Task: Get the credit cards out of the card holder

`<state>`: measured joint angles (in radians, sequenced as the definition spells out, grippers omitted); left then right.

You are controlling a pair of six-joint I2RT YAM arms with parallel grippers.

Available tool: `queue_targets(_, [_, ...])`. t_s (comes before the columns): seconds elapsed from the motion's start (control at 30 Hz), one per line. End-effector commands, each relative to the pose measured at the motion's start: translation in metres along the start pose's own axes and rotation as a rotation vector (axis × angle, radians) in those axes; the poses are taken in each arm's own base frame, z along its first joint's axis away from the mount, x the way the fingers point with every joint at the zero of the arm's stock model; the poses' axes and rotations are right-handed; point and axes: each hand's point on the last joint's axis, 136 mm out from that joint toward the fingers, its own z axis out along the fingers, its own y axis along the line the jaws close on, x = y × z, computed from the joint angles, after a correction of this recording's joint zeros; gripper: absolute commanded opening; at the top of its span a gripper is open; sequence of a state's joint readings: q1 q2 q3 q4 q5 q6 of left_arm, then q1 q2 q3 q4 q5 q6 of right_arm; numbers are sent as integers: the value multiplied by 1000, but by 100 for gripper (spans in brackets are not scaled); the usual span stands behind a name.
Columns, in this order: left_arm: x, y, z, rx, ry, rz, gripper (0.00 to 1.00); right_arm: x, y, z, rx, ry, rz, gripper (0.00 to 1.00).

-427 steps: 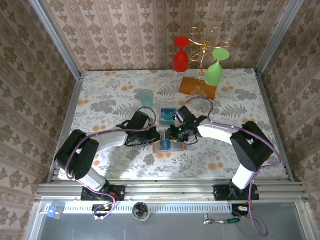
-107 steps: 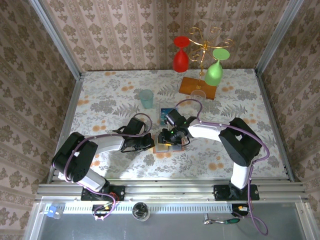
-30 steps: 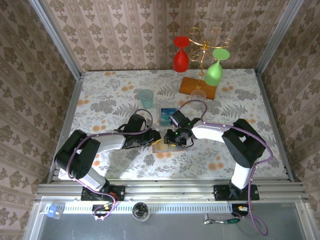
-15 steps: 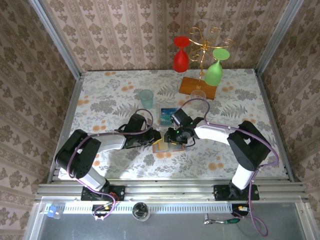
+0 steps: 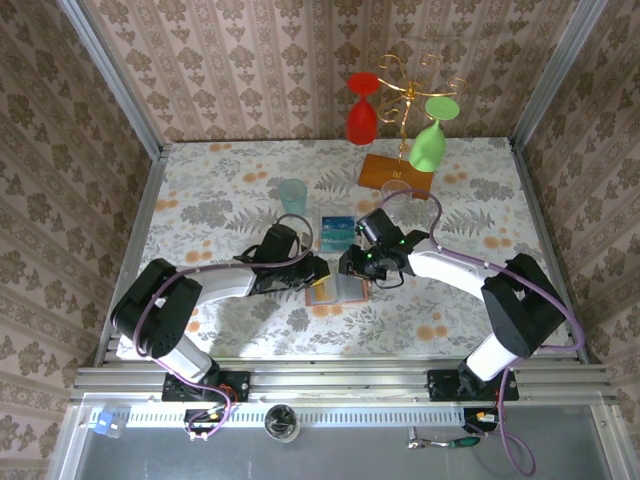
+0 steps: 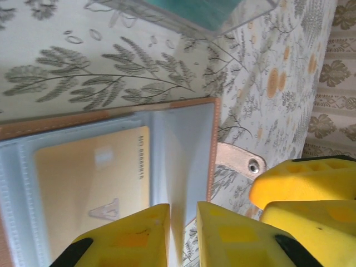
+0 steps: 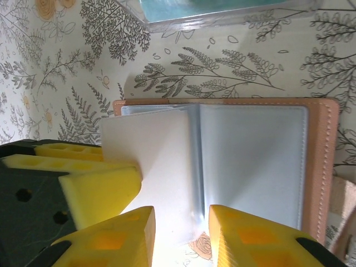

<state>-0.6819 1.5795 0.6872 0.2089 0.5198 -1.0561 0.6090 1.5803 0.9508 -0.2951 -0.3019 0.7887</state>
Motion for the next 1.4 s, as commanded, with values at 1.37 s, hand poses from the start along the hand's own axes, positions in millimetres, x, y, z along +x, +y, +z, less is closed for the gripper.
queue_targets(1.37, [-10, -40, 42, 40, 72, 22, 38, -8, -27, -32, -9, -41, 54, 33])
